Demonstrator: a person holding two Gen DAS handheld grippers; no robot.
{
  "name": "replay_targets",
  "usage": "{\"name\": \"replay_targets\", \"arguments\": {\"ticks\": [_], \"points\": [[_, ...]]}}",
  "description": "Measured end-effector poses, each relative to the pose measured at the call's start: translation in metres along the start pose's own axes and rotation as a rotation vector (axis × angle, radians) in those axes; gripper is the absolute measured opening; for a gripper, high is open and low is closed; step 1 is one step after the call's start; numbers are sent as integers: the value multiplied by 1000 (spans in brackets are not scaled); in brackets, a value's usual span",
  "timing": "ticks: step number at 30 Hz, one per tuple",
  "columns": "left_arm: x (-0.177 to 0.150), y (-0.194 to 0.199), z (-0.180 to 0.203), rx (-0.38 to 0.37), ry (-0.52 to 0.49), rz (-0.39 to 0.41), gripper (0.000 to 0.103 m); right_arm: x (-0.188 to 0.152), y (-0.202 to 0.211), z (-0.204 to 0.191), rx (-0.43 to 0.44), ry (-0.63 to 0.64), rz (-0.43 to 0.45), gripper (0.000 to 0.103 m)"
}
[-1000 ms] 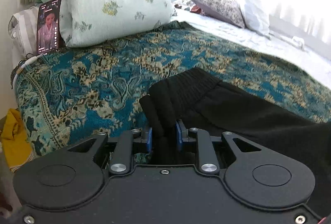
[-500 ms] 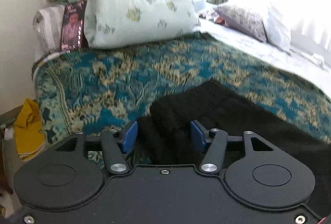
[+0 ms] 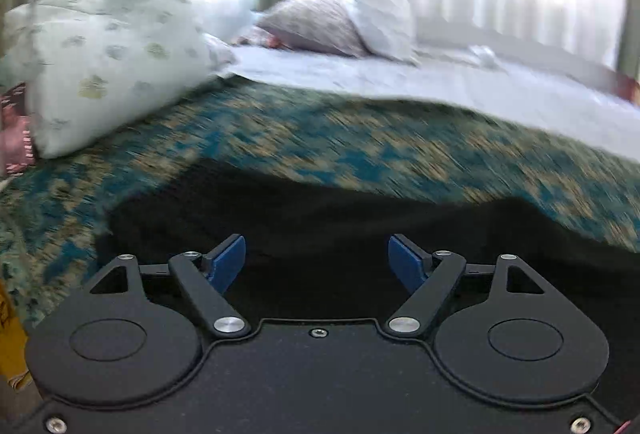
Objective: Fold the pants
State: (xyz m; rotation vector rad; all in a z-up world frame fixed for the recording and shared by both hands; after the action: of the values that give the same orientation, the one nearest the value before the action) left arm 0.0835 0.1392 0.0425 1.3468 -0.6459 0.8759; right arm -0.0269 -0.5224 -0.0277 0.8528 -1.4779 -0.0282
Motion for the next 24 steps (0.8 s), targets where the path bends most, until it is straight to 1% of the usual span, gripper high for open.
{"name": "replay_targets", "arguments": {"ticks": [3, 6, 7, 8, 10, 11, 12, 13, 14, 15, 16, 17, 18, 20, 22, 24], "points": [[-16, -4, 20, -57, -23, -46, 78, 2, -6, 2, -3, -27, -1, 69], [-28, -7, 32, -80, -43, -80, 78, 5, -14, 1, 9, -25, -16, 69], [-31, -8, 34, -79, -48, -90, 78, 7, -17, -1, 25, -11, -32, 73], [-34, -9, 34, -77, -49, -97, 78, 11, -23, -4, 49, 9, -51, 74], [-37, -11, 33, -77, -41, -106, 78, 17, -35, -12, 93, 50, -89, 73], [-39, -11, 33, -79, -36, -108, 78, 19, -40, -15, 112, 67, -106, 66], [-41, -11, 32, -80, -28, -111, 78, 21, -46, -18, 132, 76, -126, 61], [-41, -9, 28, -82, -21, -113, 78, 22, -50, -21, 135, 78, -139, 51], [-42, -9, 26, -83, -16, -115, 78, 24, -53, -22, 120, 79, -147, 33], [-43, -8, 24, -87, -14, -114, 78, 26, -55, -23, 101, 71, -161, 22], [-42, -7, 21, -91, -16, -110, 78, 28, -56, -23, 106, 49, -185, 12], [-43, -6, 19, -94, -19, -104, 78, 30, -57, -23, 116, 17, -211, 10], [-43, -5, 16, -96, -22, -100, 78, 32, -56, -25, 107, -4, -232, 9], [-44, -2, 8, -102, -18, -93, 79, 38, -50, -34, 80, -6, -236, 9], [-46, 1, 0, -111, -3, -84, 79, 47, -35, -58, 109, 10, -216, 8], [-48, 3, -8, -128, 23, -72, 79, 52, -11, -97, 169, 61, -189, 8]]}}
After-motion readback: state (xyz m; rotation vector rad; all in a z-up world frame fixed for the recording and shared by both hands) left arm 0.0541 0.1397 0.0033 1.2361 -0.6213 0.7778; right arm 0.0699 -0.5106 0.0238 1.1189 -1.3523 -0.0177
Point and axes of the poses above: each gripper's, at about its wrist camera, not at the fingertips, and y roughly against the way its jaws point, z to its right, x to its top, the point moved 5 cm from there along -y, roughly the way its jaws point, and after that the axes turned 15 degrees about -x, right-handed, at the moved point
